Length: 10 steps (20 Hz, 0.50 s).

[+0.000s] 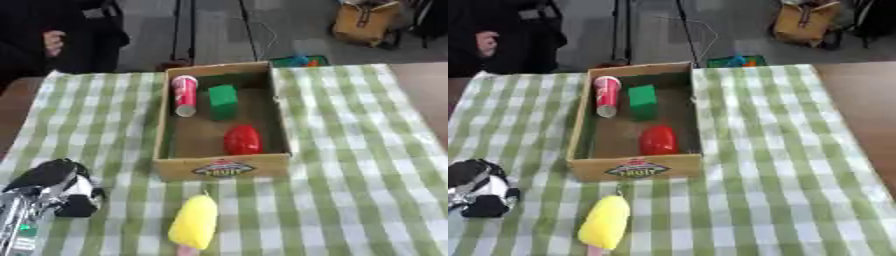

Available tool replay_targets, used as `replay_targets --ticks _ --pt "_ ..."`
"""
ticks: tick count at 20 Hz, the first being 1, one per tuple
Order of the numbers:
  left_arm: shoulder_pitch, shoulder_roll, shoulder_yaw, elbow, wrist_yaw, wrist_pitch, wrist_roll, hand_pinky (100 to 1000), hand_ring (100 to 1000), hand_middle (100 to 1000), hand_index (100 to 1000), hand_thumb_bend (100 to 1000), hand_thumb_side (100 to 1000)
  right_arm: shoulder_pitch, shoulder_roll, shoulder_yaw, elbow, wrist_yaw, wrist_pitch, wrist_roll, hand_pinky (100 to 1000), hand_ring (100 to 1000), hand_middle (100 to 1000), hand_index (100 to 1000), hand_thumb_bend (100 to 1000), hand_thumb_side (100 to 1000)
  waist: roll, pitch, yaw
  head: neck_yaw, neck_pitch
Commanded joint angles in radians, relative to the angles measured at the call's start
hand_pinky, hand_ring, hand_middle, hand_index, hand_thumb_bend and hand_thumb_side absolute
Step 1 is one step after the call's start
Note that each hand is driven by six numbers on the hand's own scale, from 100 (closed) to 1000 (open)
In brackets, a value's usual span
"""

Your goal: Pick up objects on the table and place them in the box.

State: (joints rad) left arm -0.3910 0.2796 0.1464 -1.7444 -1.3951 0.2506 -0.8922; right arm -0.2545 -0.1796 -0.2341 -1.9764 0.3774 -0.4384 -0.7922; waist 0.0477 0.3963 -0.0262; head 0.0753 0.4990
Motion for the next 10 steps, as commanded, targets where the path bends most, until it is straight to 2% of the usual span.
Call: replay_targets --ticks 1,10 --pt "-0.011 0.011 0.002 0.015 0.007 0.008 -0.015 290 491 502 546 100 255 -0.004 -0.017 -0.005 -0.024 -0.006 -0.018 -0.021 427 438 316 447 100 744 -0.003 -0.013 -0.001 -0.004 -0.008" --pt "-0.026 0.038 0.006 0.026 -0.002 0.010 -0.015 294 493 502 545 100 230 -0.002 -0.019 -0.003 -0.024 -0.007 -0.017 -0.018 427 438 316 447 100 744 0.002 -0.017 0.001 -0.007 -0.007"
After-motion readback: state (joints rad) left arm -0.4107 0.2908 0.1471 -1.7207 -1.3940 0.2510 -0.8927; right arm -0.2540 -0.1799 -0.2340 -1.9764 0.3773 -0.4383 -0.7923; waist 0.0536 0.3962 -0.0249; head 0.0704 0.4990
